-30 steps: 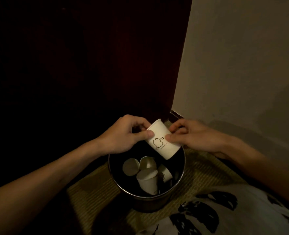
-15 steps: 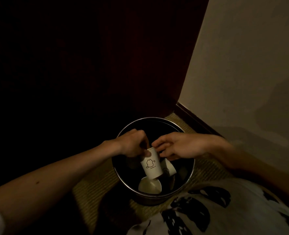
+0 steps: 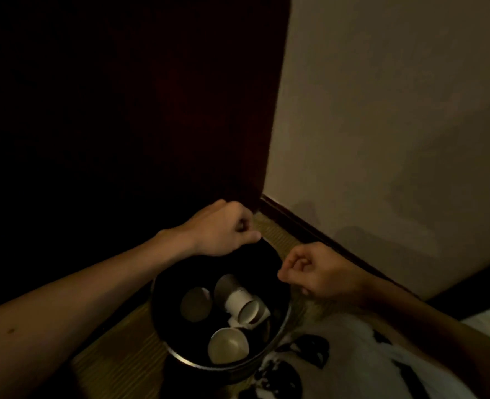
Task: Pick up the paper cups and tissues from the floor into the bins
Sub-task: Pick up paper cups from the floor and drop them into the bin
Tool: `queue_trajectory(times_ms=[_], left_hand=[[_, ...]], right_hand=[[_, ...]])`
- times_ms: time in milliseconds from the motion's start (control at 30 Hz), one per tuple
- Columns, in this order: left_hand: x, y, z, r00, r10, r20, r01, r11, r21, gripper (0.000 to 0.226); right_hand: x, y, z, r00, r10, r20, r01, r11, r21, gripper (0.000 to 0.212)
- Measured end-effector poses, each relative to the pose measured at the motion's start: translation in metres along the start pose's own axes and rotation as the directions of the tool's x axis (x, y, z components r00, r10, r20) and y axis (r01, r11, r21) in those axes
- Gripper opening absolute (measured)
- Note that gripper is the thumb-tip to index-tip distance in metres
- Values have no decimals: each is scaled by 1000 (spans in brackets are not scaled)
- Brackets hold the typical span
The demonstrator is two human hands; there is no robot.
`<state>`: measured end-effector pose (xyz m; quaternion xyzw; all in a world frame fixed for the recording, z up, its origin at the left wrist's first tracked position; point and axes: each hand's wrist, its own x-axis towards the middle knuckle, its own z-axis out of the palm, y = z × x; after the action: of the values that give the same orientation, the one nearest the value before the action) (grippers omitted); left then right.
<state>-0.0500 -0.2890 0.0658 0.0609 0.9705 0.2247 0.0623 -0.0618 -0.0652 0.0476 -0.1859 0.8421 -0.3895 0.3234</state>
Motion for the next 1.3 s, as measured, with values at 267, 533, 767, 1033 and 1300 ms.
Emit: queue_trajectory(times_ms=[267, 533, 767, 1033, 1300], left_hand=[[41, 154, -11, 905, 424, -30, -425, 905, -32, 38], [107, 285, 159, 698, 637, 328, -652, 754, -78, 20], [120, 309, 305, 562, 562, 607, -659, 747, -81, 28], [129, 314, 404, 555, 451, 699, -562, 823, -84, 56], [112, 308, 453, 551, 581, 599, -618, 766, -175, 34]], right_hand=[[-110, 6, -140, 986, 96, -135, -127, 962, -240, 27], [-222, 192, -158, 829, 399, -391, -410, 910, 58, 18], [-246, 343, -89, 630, 580, -517, -600, 786, 150, 24], [-251, 416, -51, 449, 459, -767, -679, 733, 40, 50], [-255, 441, -30, 420, 469, -777, -642, 759, 112, 48]])
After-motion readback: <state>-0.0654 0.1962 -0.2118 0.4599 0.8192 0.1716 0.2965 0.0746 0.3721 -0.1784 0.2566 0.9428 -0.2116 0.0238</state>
